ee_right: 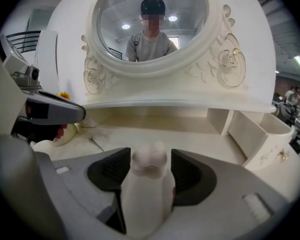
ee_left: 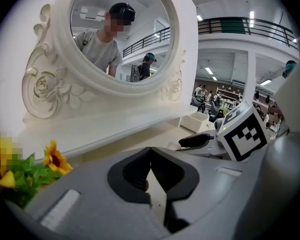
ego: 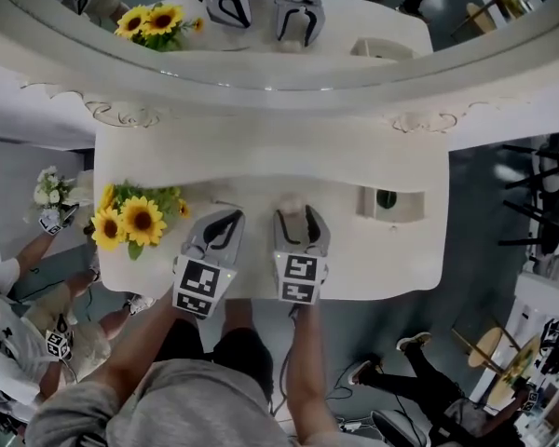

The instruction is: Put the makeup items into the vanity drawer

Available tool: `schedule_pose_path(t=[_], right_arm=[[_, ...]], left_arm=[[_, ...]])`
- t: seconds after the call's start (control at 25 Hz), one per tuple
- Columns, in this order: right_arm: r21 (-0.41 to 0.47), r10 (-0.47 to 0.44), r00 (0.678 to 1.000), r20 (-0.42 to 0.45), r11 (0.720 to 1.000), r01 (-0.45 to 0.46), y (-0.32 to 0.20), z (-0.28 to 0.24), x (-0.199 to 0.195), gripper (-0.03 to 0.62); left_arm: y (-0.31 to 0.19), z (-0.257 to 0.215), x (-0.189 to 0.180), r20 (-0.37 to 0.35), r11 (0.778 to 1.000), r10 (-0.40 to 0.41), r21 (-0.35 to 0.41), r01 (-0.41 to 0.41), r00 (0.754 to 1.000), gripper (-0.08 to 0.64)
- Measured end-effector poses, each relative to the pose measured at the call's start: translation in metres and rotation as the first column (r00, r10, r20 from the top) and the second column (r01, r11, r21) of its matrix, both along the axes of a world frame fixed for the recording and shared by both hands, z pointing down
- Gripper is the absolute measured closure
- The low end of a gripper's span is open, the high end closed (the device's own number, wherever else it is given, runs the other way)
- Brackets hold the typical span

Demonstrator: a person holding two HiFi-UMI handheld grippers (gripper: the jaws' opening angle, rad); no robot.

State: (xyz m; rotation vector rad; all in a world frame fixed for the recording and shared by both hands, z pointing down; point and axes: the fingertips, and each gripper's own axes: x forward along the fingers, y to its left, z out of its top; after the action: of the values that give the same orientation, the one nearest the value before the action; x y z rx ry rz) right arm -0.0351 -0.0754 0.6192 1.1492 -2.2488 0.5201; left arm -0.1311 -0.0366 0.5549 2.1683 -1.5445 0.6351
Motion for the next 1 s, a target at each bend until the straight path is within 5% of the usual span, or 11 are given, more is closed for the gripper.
schedule_pose_path(t=[0.48,1.0], right_arm=[[-0.009,-0.069,0.997,-0.021,0.998,0.069,0.0,0.008,-0.005,0.379],[0.051,-0.012,1.0,-0.003,0.999,0.012,-0.007,-0.027,0.013,0.39]], left_arm=[[-0.004,0.005,0.002,0.012,1.0,-0.005,-0.008,0.005,1.0,0.549],[-0.02,-0.023,0.015,0.013,0.998,0.038,0.042,-0.039,0.999,0.549]])
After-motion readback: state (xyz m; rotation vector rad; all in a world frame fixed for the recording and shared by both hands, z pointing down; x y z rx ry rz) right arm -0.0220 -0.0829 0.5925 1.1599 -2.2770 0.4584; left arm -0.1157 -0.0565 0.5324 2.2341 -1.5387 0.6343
